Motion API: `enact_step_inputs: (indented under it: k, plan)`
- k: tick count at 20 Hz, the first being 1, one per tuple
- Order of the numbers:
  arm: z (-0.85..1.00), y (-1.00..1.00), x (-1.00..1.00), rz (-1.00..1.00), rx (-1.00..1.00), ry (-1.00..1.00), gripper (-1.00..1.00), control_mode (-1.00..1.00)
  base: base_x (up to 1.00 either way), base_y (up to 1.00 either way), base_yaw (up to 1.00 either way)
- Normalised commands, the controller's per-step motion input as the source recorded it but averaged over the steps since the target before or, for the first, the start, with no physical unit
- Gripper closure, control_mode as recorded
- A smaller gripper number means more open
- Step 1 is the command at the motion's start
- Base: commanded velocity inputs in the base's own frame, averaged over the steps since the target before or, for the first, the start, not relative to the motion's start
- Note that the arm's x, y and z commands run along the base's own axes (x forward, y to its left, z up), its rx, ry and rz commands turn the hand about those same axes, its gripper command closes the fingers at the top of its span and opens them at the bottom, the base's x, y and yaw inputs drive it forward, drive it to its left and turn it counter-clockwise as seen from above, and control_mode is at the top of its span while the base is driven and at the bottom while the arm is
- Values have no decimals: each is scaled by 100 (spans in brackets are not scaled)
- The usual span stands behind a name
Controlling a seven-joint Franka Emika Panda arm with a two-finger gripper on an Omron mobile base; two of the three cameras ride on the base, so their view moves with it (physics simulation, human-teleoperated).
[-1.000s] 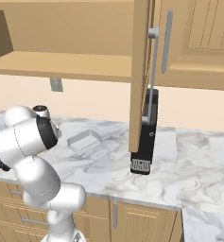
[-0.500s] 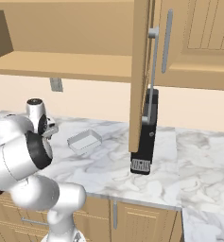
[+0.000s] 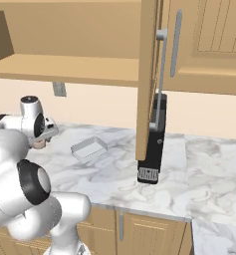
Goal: Retrieve the tupperware from the cabinet, then place the raw meat into the tupperware to avoid contamination.
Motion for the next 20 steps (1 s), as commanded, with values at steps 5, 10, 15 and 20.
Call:
enact_step_inputs:
  k: [5, 10, 15, 20]
  plan:
    - [40, -6, -23, -11, 0, 0, 100, -100, 0, 0, 0]
    - [31, -10, -26, -14, 0, 0, 100, -100, 0, 0, 0]
    - [25, -18, -18, -16, 0, 1, 100, -100, 0, 0, 0]
    - [28, -21, -14, -18, 0, 0, 100, -100, 0, 0, 0]
